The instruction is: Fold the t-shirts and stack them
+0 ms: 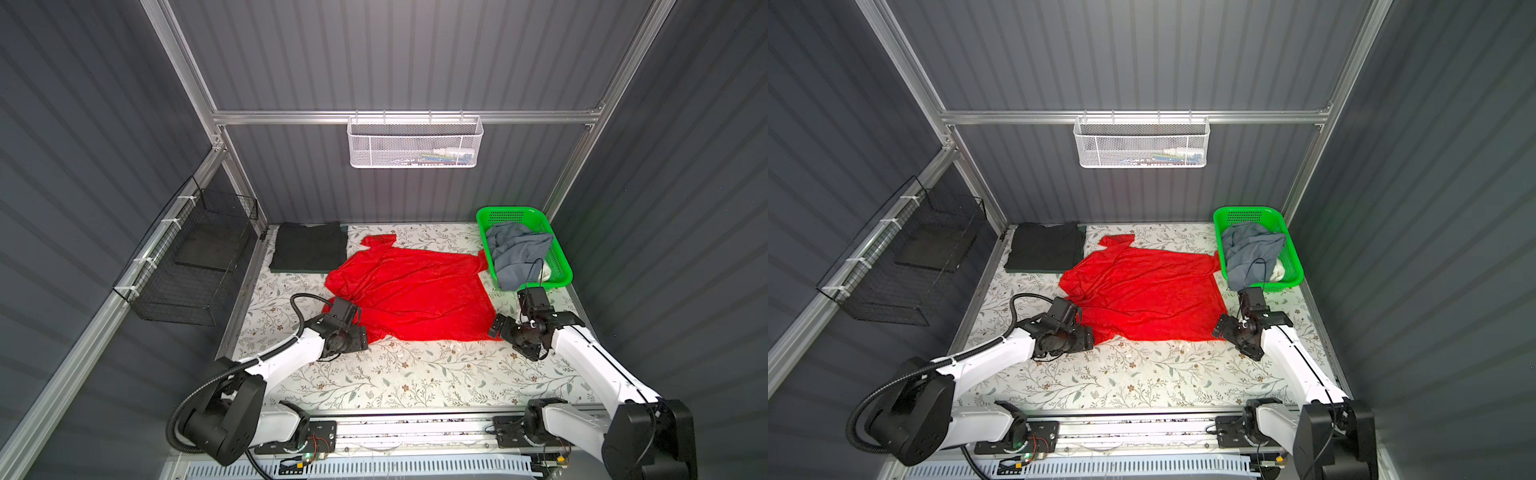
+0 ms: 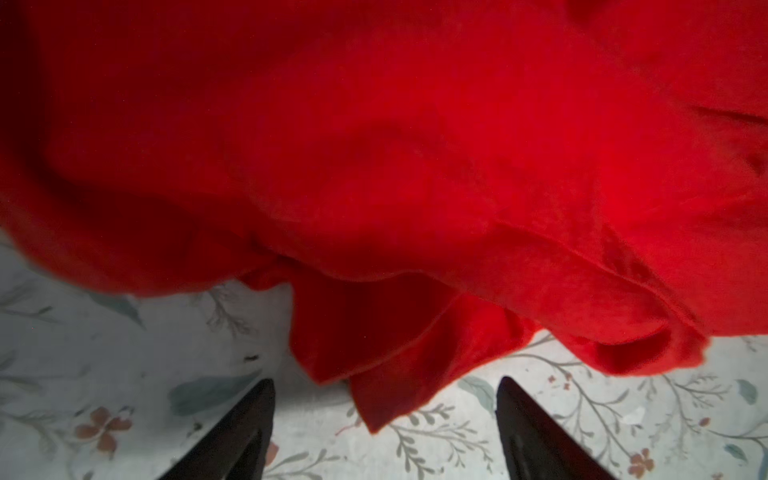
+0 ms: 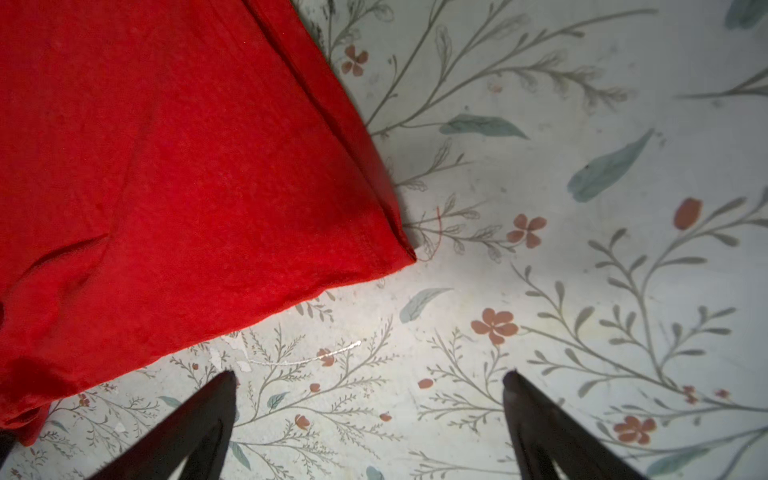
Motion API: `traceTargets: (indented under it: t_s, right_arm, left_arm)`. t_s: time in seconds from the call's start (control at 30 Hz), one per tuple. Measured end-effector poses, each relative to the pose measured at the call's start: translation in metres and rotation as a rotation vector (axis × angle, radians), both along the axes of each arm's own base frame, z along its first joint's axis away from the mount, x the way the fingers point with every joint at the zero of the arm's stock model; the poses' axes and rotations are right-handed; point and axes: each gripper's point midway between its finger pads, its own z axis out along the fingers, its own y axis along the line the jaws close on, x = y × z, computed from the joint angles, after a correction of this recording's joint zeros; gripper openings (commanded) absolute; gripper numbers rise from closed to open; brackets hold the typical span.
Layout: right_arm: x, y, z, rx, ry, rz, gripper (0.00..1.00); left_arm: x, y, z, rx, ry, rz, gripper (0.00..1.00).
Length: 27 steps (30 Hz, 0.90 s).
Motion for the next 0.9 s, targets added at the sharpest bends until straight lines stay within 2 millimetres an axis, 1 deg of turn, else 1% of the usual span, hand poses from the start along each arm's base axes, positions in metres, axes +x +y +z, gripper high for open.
traceTargets:
  t_s: [0.07, 0.1, 0.13, 0.17, 0.2, 0.27, 0.37, 0.4, 0.5, 0.6, 0.67, 0.77, 0.83, 0.9]
  right_arm:
    - [0.002, 0.002, 0.006, 0.016, -0.032, -0.004, 0.99]
    - [0.004, 0.003, 0.008, 0.022, -0.045, -0.006, 0.99]
    - [0.005, 0.003, 0.010, 0.025, -0.058, -0.007, 0.99]
    - [0.006, 0.004, 0.012, 0.030, -0.069, -0.008, 0.99]
    - [0.007, 0.004, 0.013, 0.031, -0.075, -0.008, 0.99]
    - [0.007, 0.005, 0.013, 0.036, -0.079, -0.010, 0.99]
    - [0.007, 0.005, 0.014, 0.040, -0.084, -0.009, 0.99]
    - [0.007, 0.005, 0.015, 0.040, -0.087, -0.009, 0.99]
    - [0.007, 0.005, 0.016, 0.039, -0.093, -0.009, 0.99]
    - [0.009, 0.004, 0.019, 0.025, -0.102, -0.008, 0.99]
    - [0.014, 0.003, 0.025, 0.007, -0.119, -0.006, 0.99]
    - [0.025, 0.007, 0.035, -0.015, -0.145, 0.011, 0.99]
    - [0.037, 0.013, 0.040, -0.029, -0.149, 0.038, 0.99]
    - [0.048, 0.021, 0.041, -0.040, -0.147, 0.066, 0.99]
  left_arm:
    - [0.005, -0.003, 0.000, -0.013, -0.017, 0.007, 0.62]
    - [0.007, -0.004, 0.000, -0.017, -0.023, 0.010, 0.56]
    - [0.009, -0.005, -0.001, -0.020, -0.028, 0.015, 0.47]
    - [0.011, -0.005, -0.002, -0.022, -0.031, 0.018, 0.41]
    - [0.013, -0.006, -0.003, -0.021, -0.037, 0.021, 0.36]
    - [0.015, -0.006, -0.004, -0.017, -0.041, 0.024, 0.30]
    - [0.018, -0.007, -0.006, -0.020, -0.048, 0.034, 0.10]
    - [0.019, -0.007, -0.006, -0.022, -0.047, 0.038, 0.00]
    - [0.019, -0.008, -0.006, -0.026, -0.044, 0.042, 0.00]
    - [0.010, -0.006, -0.004, -0.021, -0.020, 0.049, 0.00]
    - [0.002, -0.006, 0.004, -0.030, -0.016, 0.052, 0.00]
    - [-0.008, -0.007, 0.024, -0.066, -0.037, 0.061, 0.00]
    - [-0.016, -0.005, 0.035, -0.079, -0.038, 0.075, 0.00]
    - [-0.025, 0.000, 0.039, -0.072, -0.022, 0.094, 0.00]
